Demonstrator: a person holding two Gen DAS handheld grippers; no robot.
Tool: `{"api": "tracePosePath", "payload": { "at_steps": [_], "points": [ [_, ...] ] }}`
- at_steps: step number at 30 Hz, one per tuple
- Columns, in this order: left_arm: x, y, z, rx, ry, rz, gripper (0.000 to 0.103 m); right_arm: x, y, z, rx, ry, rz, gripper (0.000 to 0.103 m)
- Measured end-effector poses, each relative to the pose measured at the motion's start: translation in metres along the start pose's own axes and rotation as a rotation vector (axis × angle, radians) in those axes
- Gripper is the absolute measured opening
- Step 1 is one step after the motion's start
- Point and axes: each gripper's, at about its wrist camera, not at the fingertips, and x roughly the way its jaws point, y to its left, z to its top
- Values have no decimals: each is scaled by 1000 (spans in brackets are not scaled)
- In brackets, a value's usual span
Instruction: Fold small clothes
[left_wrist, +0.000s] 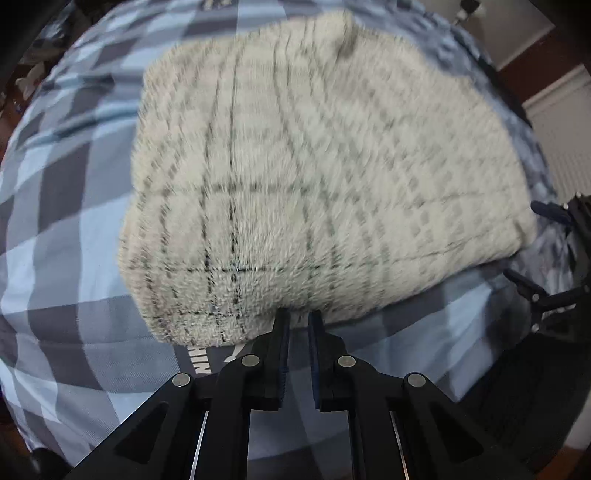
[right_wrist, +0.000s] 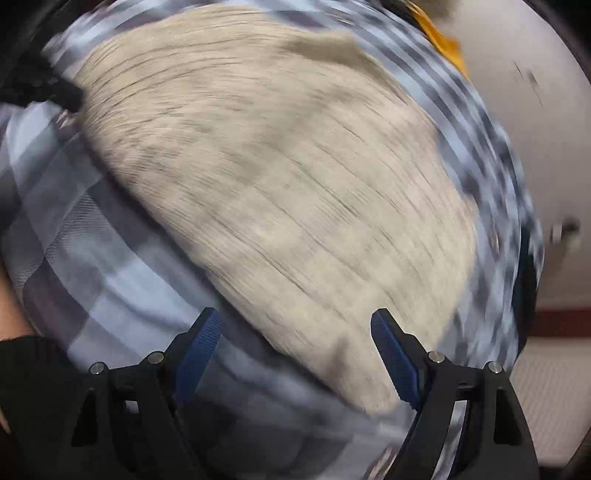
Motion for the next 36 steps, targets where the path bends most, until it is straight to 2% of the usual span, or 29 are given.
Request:
{"api": "tracePosePath", "payload": {
  "at_steps": [3, 6, 7, 8, 9, 10, 11, 12, 13, 14, 15, 16, 18, 21, 23, 24, 26, 28, 31, 33, 36],
  "points": [
    [21, 12, 4, -42, 54, -28, 9, 20, 21, 11, -88, 59, -34, 80],
    [28, 34, 7, -156, 69, -113, 8, 43, 4, 1, -77, 143, -98, 80],
    [29, 42, 7, -205, 79, -140, 8, 47, -10, -7, -41, 168, -71, 78],
    [30, 50, 6, -254, 88, -171, 8, 51, -32, -20, 23, 197, -6, 66],
    [30, 61, 4, -317, 97, -197, 8, 54, -52, -33, 95, 228, 30, 59],
    [30, 71, 2, -377, 103, -218, 8, 58, -72, -47, 165, 248, 59, 59],
    [31, 79, 1, -415, 111, -226, 8, 62, -101, -69, 289, 260, 162, 59],
    [30, 87, -2, -452, 116, -205, 8, 65, -118, -83, 375, 263, 238, 59],
    [27, 96, -4, -476, 103, -145, 8, 67, -134, -99, 469, 262, 322, 60],
    [21, 102, -4, -484, 83, -79, 8, 69, -145, -112, 536, 270, 363, 59],
    [15, 107, -4, -492, 63, -22, 9, 71, -150, -123, 548, 299, 297, 60],
    [7, 115, -4, -513, 38, 53, 9, 71, -152, -130, 547, 311, 268, 62],
    [-8, 125, -4, -540, -9, 161, 9, 67, -154, -144, 564, 322, 254, 61],
    [-29, 137, -6, -603, -82, 169, 9, 57, -158, -157, 491, 390, -13, 61],
    [-45, 140, -7, -638, -139, 163, 9, 43, -167, -166, 512, 393, -62, 62],
    [-52, 136, -6, -631, -163, 167, 9, 36, -173, -167, 545, 381, -60, 63],
    [-67, 116, 1, -567, -223, 157, 9, 15, -184, -162, 661, 312, -2, 64],
    [-77, 91, 11, -462, -277, 139, 9, -6, -188, -149, 788, 203, 106, 64],
    [-76, 55, 26, -266, -325, 76, 9, -30, -172, -117, 937, 46, 286, 79],
    [-63, 37, 31, -165, -297, 49, 9, -34, -159, -89, 979, -43, 387, 79],
    [-36, 35, 28, -111, -214, 109, 9, -10, -137, -48, 1009, -104, 527, 79]
  ]
}}
